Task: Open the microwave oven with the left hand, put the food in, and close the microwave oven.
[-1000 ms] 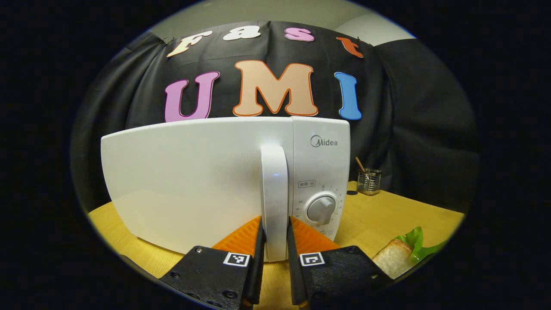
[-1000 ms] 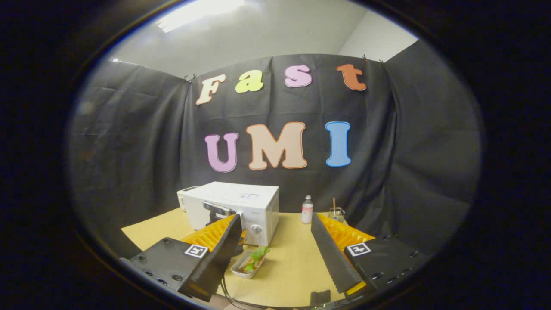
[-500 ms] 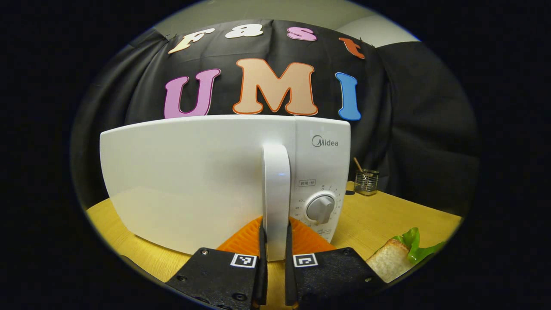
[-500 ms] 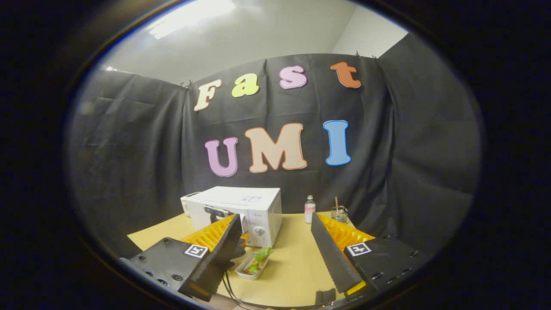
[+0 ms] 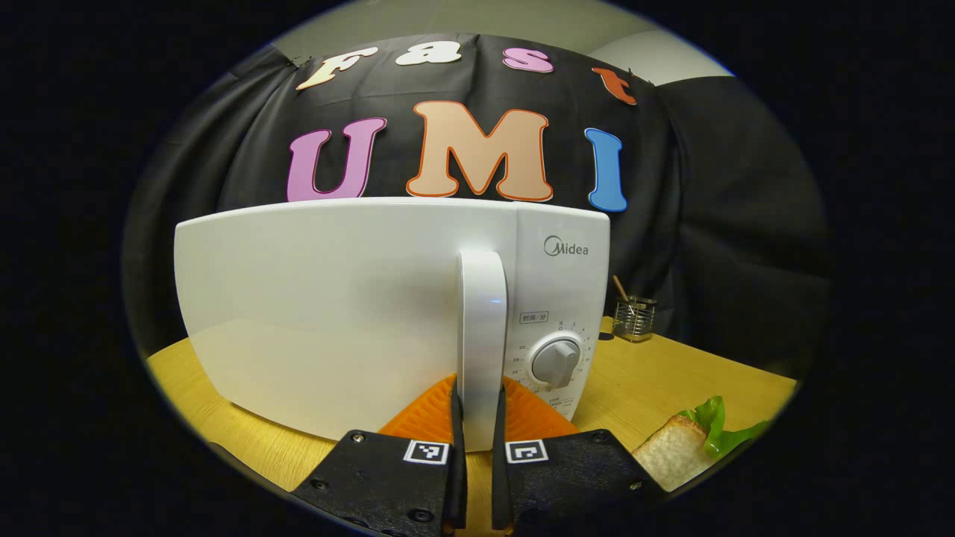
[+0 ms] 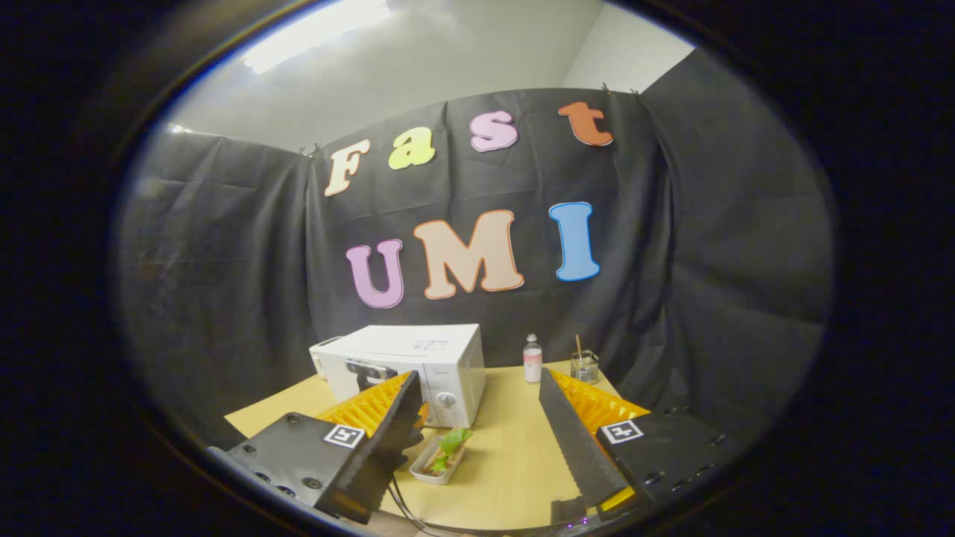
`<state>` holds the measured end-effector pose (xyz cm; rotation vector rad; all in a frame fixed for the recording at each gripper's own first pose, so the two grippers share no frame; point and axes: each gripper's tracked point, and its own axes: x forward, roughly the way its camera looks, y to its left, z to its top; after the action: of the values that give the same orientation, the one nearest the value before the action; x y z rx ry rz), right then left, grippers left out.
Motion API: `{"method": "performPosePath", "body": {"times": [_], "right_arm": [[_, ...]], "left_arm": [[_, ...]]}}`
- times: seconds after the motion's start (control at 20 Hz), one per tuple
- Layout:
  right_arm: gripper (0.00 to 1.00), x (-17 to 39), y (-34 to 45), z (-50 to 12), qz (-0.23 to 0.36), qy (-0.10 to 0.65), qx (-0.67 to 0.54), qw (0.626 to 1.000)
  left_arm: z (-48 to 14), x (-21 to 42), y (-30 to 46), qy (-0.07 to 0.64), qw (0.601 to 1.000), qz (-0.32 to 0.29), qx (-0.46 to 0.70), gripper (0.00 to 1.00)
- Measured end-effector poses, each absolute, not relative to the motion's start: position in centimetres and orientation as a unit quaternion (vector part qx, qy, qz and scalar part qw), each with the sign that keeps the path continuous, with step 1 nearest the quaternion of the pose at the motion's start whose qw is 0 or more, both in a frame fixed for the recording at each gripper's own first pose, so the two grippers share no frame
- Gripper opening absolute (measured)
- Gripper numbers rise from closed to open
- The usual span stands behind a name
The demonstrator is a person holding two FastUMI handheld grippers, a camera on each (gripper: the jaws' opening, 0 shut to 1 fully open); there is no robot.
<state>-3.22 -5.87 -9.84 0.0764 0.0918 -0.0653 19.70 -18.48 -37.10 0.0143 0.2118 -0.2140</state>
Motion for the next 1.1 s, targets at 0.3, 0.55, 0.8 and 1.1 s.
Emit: {"method": "performPosePath", "body": {"times": [0.3, 0.55, 0.8, 1.1], "right_arm": [[0.98, -2.9, -5.8, -10.2, -0.033, 0.048, 0.04, 0.998], [0.98, -2.1, -4.7, -9.9, -0.023, 0.036, 0.045, 0.998], [0.98, -1.5, -2.4, -10.9, 0.001, 0.041, 0.055, 0.998], [0.98, -1.3, -0.3, -11.9, 0.015, 0.047, 0.05, 0.998]], "left_arm": [[-37.2, 19.2, -18.5, 0.123, 0.985, -0.119, -0.018, 0.13], [-36.3, 13.7, -17.2, 0.116, 0.982, -0.142, -0.037, 0.12], [-35.7, 9.4, -15.4, 0.12, 0.978, -0.166, -0.034, 0.21], [-35.6, 6.0, -11.7, 0.137, 0.978, -0.146, -0.052, 0.47]]}}
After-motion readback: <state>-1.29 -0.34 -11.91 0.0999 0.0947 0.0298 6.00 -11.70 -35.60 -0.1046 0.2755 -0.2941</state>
